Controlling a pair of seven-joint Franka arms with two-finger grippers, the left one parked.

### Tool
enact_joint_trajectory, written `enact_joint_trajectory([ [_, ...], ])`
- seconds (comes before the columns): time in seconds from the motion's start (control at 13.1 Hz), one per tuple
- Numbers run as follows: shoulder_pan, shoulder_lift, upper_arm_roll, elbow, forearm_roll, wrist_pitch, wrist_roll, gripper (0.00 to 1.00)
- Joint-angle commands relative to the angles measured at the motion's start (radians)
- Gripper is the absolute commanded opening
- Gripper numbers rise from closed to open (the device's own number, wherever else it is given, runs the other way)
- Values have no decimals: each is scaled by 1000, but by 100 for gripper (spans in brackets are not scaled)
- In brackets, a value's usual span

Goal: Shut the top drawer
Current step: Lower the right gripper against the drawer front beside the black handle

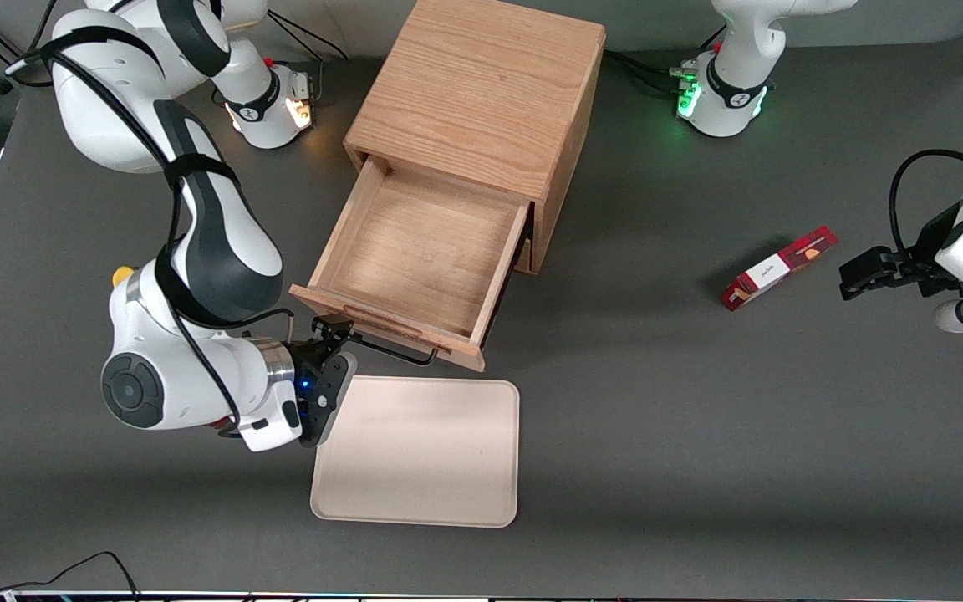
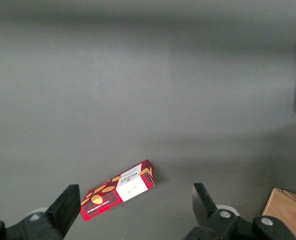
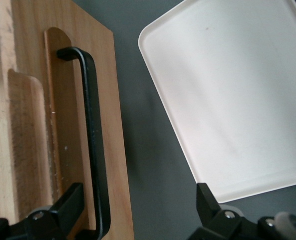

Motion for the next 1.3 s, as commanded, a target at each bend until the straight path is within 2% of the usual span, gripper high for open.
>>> enact_joint_trajectory([
  [0.0, 2, 4, 31, 3, -11, -7, 68, 100],
  [1.22, 25, 21, 37, -63, -43, 26, 82, 100],
])
